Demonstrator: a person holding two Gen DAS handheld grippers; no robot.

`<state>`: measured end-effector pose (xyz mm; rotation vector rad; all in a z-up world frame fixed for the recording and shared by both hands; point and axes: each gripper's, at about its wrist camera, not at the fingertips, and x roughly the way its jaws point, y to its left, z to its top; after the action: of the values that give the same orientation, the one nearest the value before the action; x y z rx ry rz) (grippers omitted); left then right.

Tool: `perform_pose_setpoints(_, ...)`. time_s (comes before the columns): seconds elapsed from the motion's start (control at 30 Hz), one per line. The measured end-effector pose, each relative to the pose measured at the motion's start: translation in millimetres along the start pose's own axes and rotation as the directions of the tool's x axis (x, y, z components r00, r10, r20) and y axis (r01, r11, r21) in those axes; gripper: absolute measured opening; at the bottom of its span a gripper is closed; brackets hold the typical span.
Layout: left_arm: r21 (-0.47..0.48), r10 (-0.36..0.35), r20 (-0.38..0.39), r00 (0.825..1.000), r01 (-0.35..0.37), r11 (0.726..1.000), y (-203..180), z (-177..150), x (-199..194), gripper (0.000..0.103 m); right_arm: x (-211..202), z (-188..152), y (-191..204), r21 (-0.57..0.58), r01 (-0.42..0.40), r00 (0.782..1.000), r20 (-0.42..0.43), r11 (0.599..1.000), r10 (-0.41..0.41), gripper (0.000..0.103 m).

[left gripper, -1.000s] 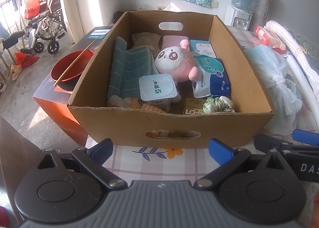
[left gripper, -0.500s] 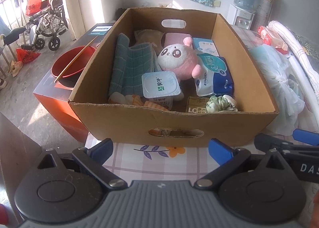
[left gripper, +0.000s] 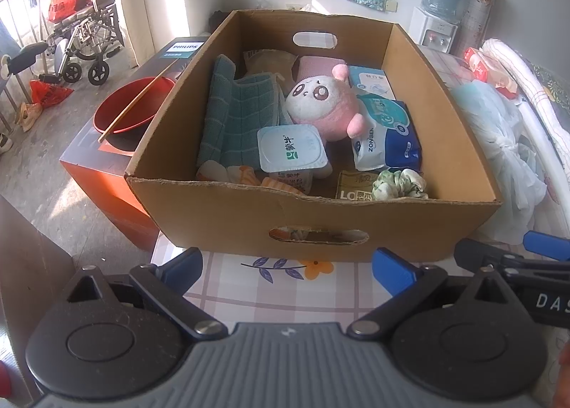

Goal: Organize soft objects

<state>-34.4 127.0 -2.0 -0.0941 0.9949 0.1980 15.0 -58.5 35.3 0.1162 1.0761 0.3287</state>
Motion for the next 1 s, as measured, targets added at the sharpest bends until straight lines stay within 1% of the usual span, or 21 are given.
perform_pose_setpoints(1.0, -0.007, 0.003, 0.0, 1.0, -0.003, 1.0, 1.5, -2.0, -0.8, 0.102, 1.0, -0.3, 1.5, -0.004, -0.003, 1.0, -0.003, 1.0, 0.003, 0.102)
